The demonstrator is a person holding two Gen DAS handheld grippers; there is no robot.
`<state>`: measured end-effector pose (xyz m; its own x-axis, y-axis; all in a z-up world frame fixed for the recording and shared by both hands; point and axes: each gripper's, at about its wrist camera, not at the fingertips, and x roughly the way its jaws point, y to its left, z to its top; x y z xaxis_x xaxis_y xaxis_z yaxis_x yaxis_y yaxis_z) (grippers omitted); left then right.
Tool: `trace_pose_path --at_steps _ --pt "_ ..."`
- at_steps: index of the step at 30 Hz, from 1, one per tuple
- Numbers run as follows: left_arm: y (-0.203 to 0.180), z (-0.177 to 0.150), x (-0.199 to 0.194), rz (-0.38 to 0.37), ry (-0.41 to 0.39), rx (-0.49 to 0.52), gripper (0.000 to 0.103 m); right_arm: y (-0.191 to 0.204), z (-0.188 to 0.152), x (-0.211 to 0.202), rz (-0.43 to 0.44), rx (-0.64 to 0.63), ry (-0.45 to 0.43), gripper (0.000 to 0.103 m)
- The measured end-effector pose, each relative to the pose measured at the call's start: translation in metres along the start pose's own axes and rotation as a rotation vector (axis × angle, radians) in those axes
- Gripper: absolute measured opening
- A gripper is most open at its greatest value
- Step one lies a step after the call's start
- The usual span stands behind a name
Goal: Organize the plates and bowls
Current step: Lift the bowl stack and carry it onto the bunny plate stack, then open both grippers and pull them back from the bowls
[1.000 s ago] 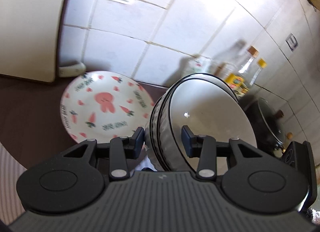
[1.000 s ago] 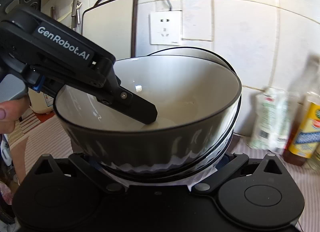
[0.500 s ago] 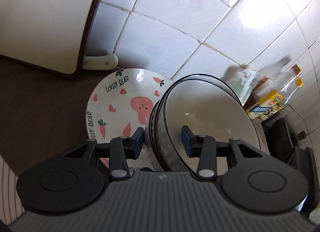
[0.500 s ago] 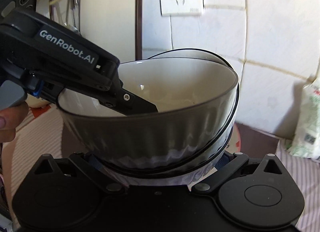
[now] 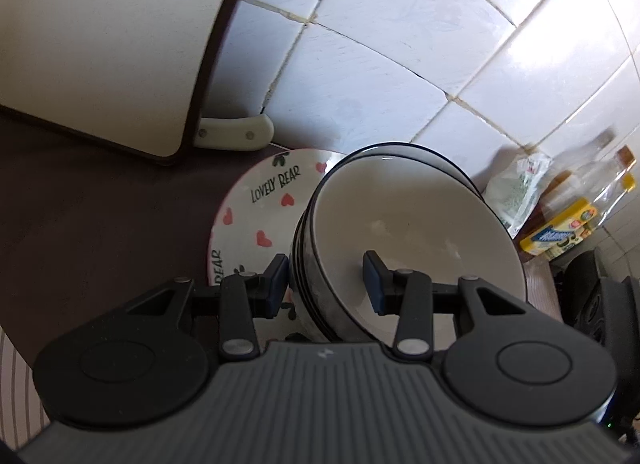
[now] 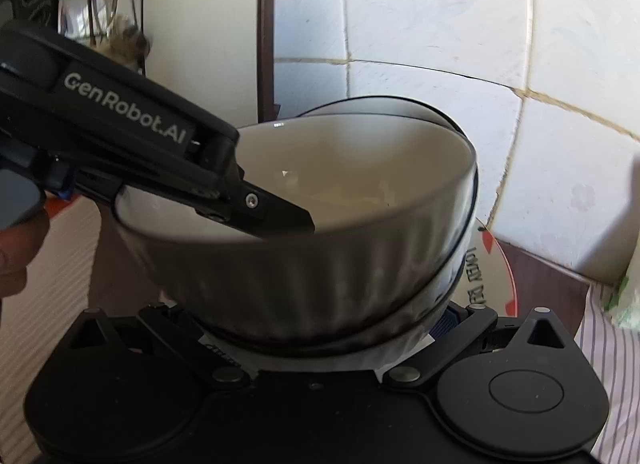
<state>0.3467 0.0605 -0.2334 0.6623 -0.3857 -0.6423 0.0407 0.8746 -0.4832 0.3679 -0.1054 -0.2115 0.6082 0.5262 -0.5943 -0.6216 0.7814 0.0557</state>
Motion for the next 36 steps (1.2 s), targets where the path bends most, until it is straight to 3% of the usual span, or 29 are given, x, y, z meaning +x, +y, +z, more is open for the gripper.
trace_pose_path --at_steps 5,11,15,22,26,28,30,33,36 --pt "-0.004 -0.003 0.0 0.014 -0.008 0.028 0.038 -0.002 0.003 0.0 0.01 0.006 0.04 0.103" --pt "-0.015 -0.005 -0.016 0.146 -0.089 0.078 0.041 0.01 -0.003 -0.001 -0.074 -0.016 0.116 0.103" --pt "-0.028 -0.004 -0.043 0.216 -0.085 0.103 0.042 0.017 -0.012 -0.032 -0.113 0.011 0.079 0.103" --pt "-0.043 -0.018 -0.111 0.193 -0.151 0.102 0.043 0.046 -0.015 -0.087 -0.152 -0.021 0.053 0.103" --pt "-0.055 -0.028 -0.148 0.213 -0.15 0.151 0.059 0.04 -0.018 -0.13 -0.185 0.126 -0.012 0.103" --pt "-0.062 -0.032 -0.161 0.256 -0.15 0.185 0.06 0.043 -0.015 -0.143 -0.216 0.16 -0.031 0.103" --pt "-0.066 -0.035 -0.173 0.236 -0.144 0.199 0.062 0.047 -0.012 -0.157 -0.261 0.159 -0.058 0.103" --pt "-0.075 -0.038 -0.193 0.234 -0.154 0.209 0.065 0.053 -0.004 -0.173 -0.325 0.158 -0.046 0.103" --pt "-0.084 -0.044 -0.212 0.238 -0.175 0.24 0.075 0.059 0.005 -0.191 -0.306 0.155 0.009 0.103"
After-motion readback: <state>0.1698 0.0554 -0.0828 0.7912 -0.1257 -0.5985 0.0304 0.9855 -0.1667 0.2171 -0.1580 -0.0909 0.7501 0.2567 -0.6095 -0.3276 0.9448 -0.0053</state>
